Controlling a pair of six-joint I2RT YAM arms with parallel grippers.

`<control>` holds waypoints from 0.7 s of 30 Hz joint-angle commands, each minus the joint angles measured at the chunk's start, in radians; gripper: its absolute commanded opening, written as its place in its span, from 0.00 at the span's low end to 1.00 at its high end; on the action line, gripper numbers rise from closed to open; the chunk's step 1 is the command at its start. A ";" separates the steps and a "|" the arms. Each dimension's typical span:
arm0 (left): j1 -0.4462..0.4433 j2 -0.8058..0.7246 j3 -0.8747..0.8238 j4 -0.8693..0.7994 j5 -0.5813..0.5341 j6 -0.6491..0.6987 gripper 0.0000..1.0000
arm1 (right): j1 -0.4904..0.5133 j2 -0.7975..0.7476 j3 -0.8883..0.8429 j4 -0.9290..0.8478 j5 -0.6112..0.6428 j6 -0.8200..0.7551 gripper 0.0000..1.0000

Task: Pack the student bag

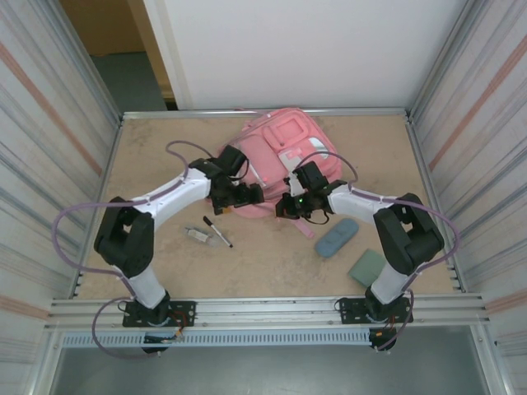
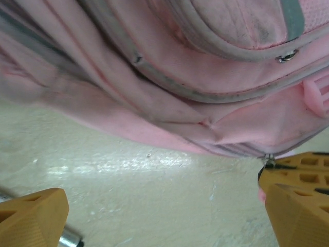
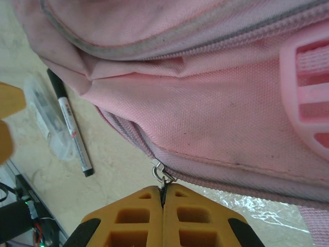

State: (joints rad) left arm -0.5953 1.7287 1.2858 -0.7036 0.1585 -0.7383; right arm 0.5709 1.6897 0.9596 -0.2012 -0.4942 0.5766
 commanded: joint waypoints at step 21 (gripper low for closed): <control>0.041 0.133 0.092 -0.103 -0.391 -0.068 0.00 | -0.077 0.011 -0.089 -0.118 0.209 -0.150 0.00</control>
State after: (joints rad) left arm -0.5793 1.8866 1.3872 -0.7589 -0.1547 -0.8143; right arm 0.5125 1.7016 0.8974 -0.2237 -0.3702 0.4976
